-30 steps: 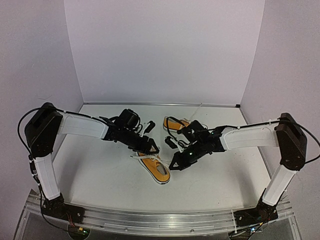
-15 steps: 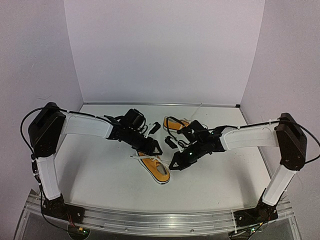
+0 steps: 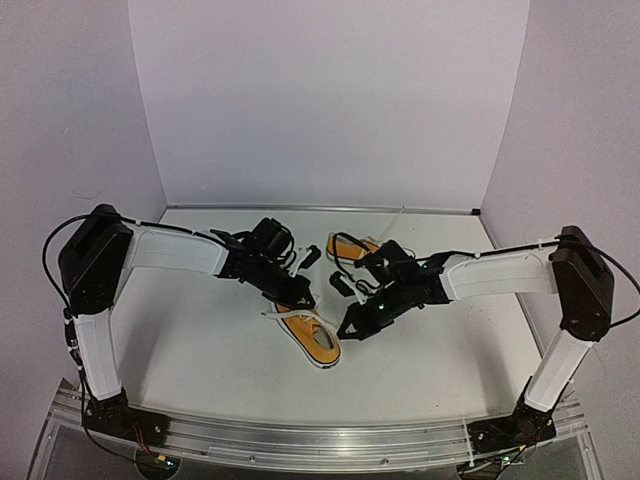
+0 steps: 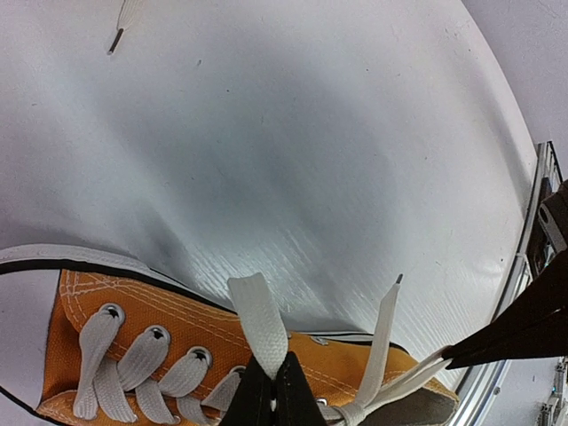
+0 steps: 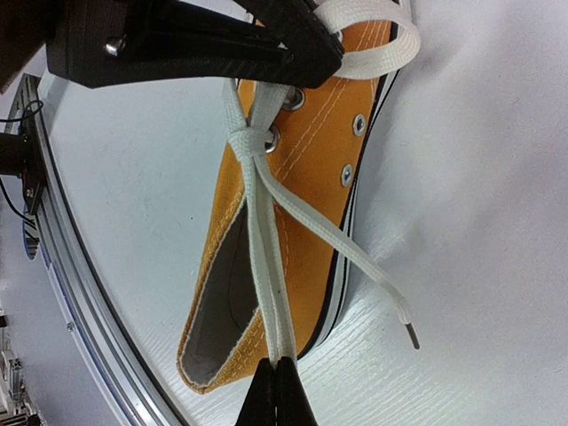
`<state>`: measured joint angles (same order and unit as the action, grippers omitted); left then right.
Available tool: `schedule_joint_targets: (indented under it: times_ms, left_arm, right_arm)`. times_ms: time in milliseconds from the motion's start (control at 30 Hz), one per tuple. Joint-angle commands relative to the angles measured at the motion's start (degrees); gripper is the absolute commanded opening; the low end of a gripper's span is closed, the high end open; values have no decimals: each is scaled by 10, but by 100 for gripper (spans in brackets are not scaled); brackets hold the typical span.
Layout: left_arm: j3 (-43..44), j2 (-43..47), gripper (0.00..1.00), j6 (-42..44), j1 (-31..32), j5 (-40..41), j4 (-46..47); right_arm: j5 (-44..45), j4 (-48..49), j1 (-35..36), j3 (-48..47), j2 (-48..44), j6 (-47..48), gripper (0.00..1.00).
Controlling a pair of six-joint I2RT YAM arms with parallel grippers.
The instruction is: Tie the shoes
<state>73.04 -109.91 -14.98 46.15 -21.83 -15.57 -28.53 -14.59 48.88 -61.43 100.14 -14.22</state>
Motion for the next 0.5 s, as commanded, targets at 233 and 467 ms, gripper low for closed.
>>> schedule_joint_targets:
  times_ms: [233, 467]
  left_arm:
    - [-36, 48, 0, -10, -38, 20, 29]
    - [-45, 55, 0, -8, -52, 20, 30]
  right_arm:
    - [13, 0, 2, 61, -52, -10, 0]
    - [20, 0, 2, 80, -74, -9, 0]
